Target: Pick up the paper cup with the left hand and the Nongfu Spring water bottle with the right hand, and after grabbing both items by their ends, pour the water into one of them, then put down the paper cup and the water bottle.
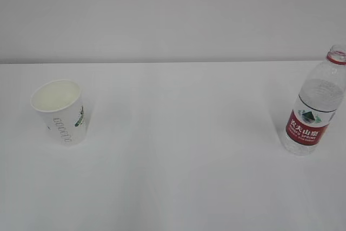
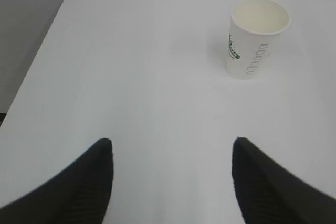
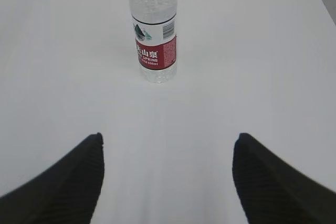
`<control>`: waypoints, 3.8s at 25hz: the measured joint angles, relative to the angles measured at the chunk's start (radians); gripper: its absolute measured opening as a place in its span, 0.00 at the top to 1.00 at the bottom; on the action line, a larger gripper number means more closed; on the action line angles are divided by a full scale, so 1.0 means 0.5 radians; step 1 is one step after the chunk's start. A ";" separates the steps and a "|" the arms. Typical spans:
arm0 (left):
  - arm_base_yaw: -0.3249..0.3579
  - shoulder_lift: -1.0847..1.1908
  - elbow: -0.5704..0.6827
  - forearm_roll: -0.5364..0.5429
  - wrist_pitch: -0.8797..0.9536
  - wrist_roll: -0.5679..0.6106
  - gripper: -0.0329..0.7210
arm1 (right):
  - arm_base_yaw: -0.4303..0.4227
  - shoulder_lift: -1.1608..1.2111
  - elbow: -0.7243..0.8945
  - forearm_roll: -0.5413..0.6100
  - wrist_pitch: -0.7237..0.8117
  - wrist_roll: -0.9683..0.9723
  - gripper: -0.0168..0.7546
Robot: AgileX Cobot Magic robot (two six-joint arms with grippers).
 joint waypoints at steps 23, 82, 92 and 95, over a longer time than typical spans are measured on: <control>0.000 0.000 0.000 0.000 0.000 0.000 0.27 | 0.000 0.000 0.000 0.000 0.000 0.000 0.23; 0.000 0.954 -0.045 0.000 -0.985 0.000 0.27 | 0.000 0.448 -0.030 0.054 -0.919 0.000 0.24; 0.000 1.136 -0.045 0.009 -1.420 0.000 0.27 | 0.000 0.805 -0.030 0.068 -1.291 0.000 0.24; 0.000 1.167 -0.045 0.009 -1.521 0.000 0.27 | 0.000 0.901 -0.030 0.072 -1.372 0.000 0.24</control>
